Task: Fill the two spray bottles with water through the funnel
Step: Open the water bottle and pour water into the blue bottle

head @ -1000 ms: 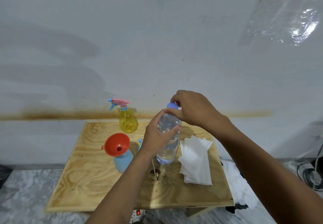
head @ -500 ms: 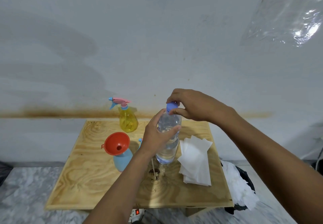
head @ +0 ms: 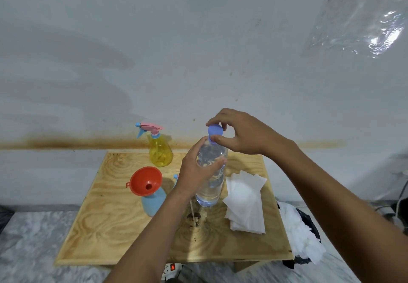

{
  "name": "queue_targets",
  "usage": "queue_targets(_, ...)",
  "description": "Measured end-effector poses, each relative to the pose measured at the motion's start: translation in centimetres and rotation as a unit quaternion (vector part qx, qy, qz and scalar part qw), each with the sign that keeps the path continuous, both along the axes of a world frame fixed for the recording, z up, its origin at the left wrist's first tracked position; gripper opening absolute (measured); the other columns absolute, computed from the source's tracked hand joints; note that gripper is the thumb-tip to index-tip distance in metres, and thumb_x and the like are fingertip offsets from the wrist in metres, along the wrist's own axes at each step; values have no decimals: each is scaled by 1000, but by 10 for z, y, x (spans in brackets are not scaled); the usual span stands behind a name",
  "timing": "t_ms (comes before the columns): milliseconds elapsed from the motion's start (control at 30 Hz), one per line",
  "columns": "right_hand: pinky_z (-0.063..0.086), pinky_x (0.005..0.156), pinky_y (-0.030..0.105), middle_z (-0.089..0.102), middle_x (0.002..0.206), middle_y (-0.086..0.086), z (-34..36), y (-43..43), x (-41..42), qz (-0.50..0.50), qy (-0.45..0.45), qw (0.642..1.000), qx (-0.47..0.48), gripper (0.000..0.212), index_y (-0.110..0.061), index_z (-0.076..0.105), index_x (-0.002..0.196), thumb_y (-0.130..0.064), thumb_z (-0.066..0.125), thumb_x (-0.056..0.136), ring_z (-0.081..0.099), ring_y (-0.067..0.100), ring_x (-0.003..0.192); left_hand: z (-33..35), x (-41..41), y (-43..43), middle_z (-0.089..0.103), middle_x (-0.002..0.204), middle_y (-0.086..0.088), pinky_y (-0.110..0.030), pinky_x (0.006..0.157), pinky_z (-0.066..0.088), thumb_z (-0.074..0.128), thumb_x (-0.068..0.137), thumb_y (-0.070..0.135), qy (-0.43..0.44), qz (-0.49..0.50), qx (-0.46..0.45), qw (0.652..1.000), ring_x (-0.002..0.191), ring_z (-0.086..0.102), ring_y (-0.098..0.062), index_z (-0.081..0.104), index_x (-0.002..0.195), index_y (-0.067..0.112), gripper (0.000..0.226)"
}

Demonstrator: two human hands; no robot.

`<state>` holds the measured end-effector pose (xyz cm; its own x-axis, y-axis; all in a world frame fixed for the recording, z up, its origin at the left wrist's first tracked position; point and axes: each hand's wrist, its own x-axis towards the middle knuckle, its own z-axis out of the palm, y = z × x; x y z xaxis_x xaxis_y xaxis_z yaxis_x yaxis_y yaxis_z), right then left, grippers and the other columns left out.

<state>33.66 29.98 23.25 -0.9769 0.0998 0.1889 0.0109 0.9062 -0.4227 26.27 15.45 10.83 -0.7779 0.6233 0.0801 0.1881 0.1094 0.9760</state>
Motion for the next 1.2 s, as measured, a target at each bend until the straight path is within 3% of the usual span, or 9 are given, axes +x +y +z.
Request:
queue_targets(167, 47, 81, 17, 63, 108, -9, -30, -2, 26, -41, 149, 978, -143, 35, -22, 65, 117, -17, 72, 83, 60, 11, 95, 1, -1, 0, 60, 133, 15, -41, 104, 50, 84, 70, 50, 1, -7, 7, 1000, 125, 53, 0, 50, 139, 34, 79)
queue_targets(300, 47, 75, 20, 64, 105, -4, -92, -10, 53, -132, 187, 952, -205, 32, -15, 67, 113, -14, 74, 81, 59, 11, 88, 1, -2, 1, 63, 131, 11, -41, 103, 50, 84, 70, 51, 18, -3, 4, 1000, 123, 57, -4, 52, 138, 30, 78)
queue_targets(400, 46, 73, 17, 64, 102, 0, -160, -20, 70, -163, 137, 955, -204, 34, -11, 67, 109, -27, 70, 79, 55, 8, 83, 1, -2, 2, 60, 134, 11, -41, 105, 49, 83, 68, 52, 15, -1, -3, 1000, 126, 54, -4, 50, 140, 29, 82)
queue_targets(533, 49, 75, 29, 63, 107, 2, -238, -37, 81, -210, -40, 956, -201, 35, -13, 66, 113, -20, 75, 81, 58, 10, 85, -2, -2, 2, 62, 131, 8, -43, 104, 49, 84, 67, 54, 5, -4, -8, 1000, 123, 57, -8, 52, 138, 29, 82)
queue_targets(633, 50, 82, 31, 68, 111, -1, -267, -50, 77, -241, -114, 953, -143, 36, -21, 65, 120, -32, 67, 85, 64, 17, 95, -1, -2, 2, 63, 130, 7, -44, 103, 50, 84, 68, 54, 7, -6, -10, 1000, 123, 58, -10, 53, 137, 26, 81)
queue_targets(767, 44, 91, 35, 71, 111, -2, -284, -58, 69, -261, -153, 951, -57, 34, -25, 64, 121, -36, 56, 90, 64, 22, 102, -1, -3, 2, 63, 130, 7, -43, 102, 51, 83, 67, 57, 11, -7, -16, 1000, 123, 58, -11, 52, 137, 27, 83)
queue_targets(967, 37, 83, 33, 73, 100, -3, -292, -61, 63, -267, -164, 949, 33, 26, -23, 70, 105, -35, 50, 93, 61, 21, 96, -2, -4, 2, 61, 133, 9, -43, 103, 50, 83, 66, 57, 9, -10, -23, 1000, 125, 56, -9, 50, 140, 28, 86)
queue_targets(1200, 38, 86, 34, 73, 104, -5, -291, -59, 65, -258, -141, 956, 0, 32, -28, 69, 112, -45, 62, 86, 63, 18, 98, -2, -4, 0, 62, 131, 9, -42, 103, 50, 83, 68, 56, 14, -13, -27, 999, 123, 57, -8, 50, 139, 29, 83)
